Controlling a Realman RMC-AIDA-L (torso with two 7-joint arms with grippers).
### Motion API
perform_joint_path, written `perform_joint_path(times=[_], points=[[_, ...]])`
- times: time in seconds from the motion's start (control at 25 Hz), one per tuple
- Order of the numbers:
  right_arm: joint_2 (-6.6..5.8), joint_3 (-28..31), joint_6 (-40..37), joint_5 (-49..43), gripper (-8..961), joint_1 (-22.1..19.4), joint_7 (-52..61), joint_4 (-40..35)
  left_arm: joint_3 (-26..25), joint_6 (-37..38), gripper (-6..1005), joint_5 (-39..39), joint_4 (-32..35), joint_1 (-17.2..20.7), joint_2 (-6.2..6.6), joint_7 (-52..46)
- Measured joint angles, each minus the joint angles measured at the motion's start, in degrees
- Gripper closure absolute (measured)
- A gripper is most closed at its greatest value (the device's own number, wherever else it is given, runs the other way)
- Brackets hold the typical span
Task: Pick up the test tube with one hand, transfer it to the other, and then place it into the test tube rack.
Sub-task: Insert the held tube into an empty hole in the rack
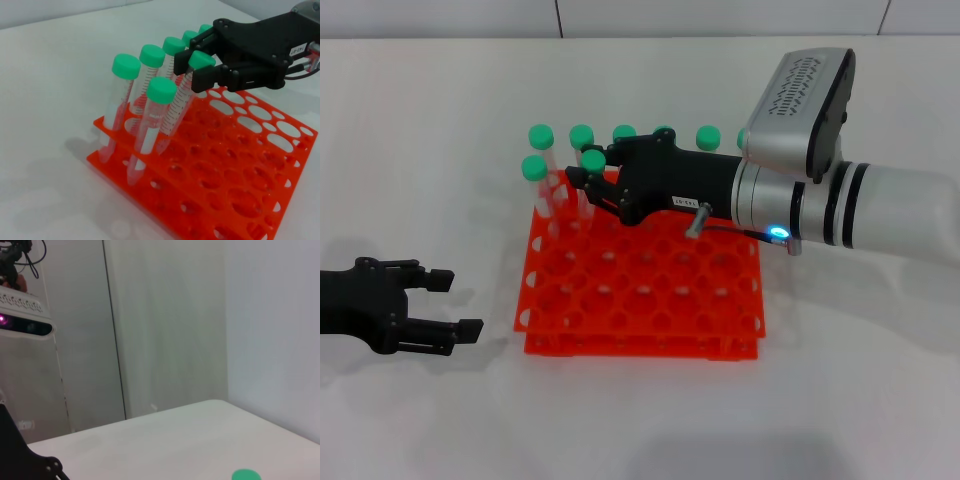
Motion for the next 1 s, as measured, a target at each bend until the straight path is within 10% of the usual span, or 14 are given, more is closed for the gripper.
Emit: perform_joint_path(times=[1.0], points=[[-0.36,1.2,0.7,-7.4,690,0.1,7.8,-1.8,-0.1,0.0,124,0.0,0.0,0.1,-0.08,0.2]])
